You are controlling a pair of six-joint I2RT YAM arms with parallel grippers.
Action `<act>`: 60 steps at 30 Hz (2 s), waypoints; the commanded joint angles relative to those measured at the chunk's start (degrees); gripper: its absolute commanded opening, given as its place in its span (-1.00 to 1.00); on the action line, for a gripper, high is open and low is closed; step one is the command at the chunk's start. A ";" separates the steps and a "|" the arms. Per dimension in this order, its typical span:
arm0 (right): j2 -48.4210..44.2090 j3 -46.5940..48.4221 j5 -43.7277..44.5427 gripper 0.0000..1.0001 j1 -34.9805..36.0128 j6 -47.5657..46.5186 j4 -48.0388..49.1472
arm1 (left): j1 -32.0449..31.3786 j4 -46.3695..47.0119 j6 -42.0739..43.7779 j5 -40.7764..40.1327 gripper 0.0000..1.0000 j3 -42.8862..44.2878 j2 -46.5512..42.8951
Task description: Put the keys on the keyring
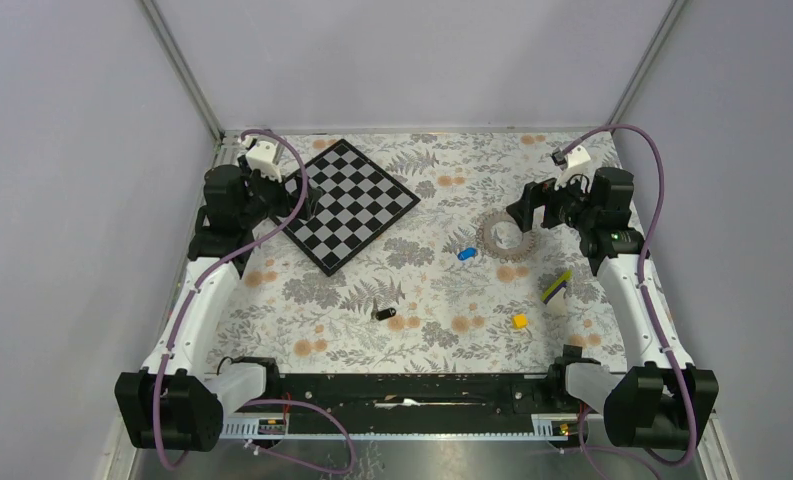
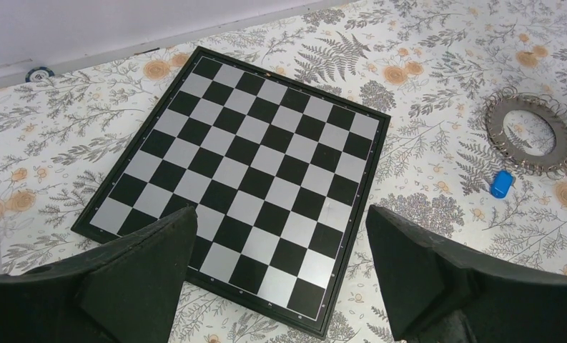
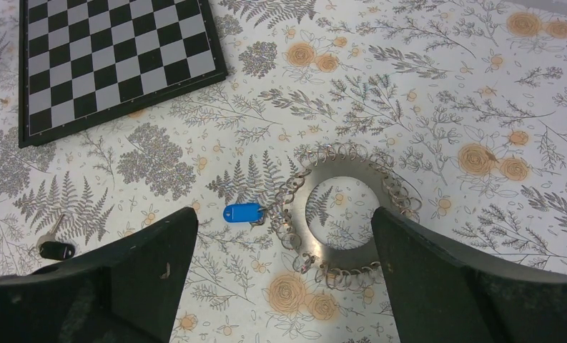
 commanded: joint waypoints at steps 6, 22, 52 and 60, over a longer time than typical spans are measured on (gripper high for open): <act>-2.20 0.80 3.86 0.97 -0.07 -0.19 1.34 | 0.42 5.58 -2.64 -1.82 0.98 -1.46 -0.71; 3.04 6.30 13.50 0.97 9.77 -11.79 -12.73 | -1.35 -0.45 7.86 4.87 0.98 -0.70 1.14; 43.34 25.71 16.80 0.10 16.83 -5.52 -14.46 | -12.65 -2.24 10.09 0.93 0.98 8.05 20.62; 46.72 26.63 17.63 0.04 16.81 -4.21 -16.06 | -13.51 -2.51 9.15 1.57 0.98 7.51 20.97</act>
